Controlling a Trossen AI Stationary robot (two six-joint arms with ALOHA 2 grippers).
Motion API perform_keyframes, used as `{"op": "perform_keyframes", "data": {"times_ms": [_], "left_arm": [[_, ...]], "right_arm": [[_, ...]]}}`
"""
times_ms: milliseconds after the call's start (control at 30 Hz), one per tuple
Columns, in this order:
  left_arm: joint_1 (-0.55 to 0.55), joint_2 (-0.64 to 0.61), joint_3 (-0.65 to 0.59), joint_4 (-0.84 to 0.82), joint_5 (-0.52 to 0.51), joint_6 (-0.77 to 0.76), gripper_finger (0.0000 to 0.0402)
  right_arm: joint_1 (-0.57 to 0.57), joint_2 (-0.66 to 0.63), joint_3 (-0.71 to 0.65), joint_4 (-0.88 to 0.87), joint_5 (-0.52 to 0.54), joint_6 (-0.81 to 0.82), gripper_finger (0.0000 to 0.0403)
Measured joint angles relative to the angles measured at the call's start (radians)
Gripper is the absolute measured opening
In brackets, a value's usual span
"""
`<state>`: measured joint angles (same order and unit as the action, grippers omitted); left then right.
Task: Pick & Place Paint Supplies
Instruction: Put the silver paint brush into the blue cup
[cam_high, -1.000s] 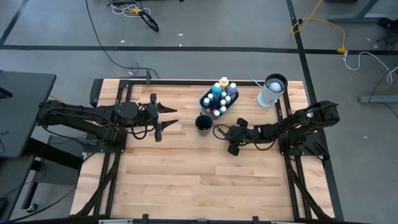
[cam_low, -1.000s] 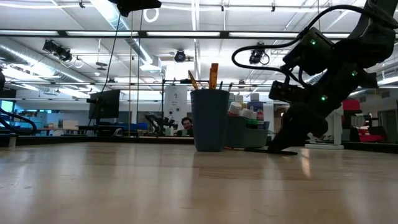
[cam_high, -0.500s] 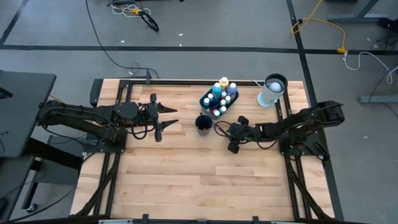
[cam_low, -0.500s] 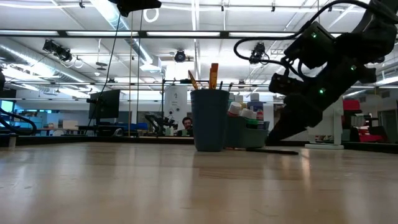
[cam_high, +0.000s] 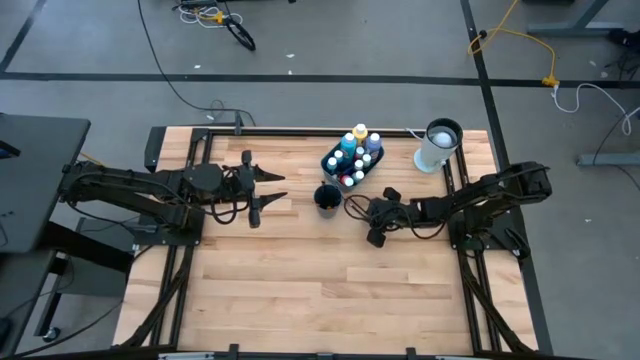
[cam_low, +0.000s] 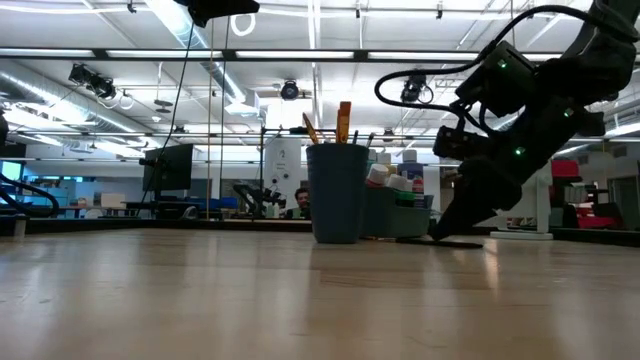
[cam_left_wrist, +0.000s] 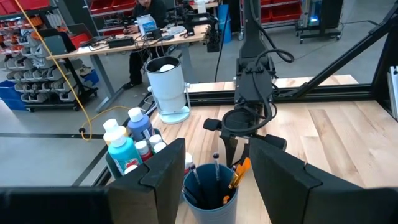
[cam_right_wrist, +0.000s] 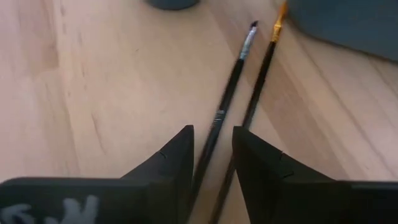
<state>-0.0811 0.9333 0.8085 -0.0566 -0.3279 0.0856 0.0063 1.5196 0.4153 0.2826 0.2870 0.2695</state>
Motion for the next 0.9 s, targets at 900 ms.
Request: {"op": "perform_keyframes", "data": {"times_ms": [900], "left_arm": [[0.000,0.000,0.000,-0.005,0.000,-0.003,0.0189]], "right_arm": [[0.004,0.000,0.001,-0.042,-0.014,0.047,0.0109]]}}
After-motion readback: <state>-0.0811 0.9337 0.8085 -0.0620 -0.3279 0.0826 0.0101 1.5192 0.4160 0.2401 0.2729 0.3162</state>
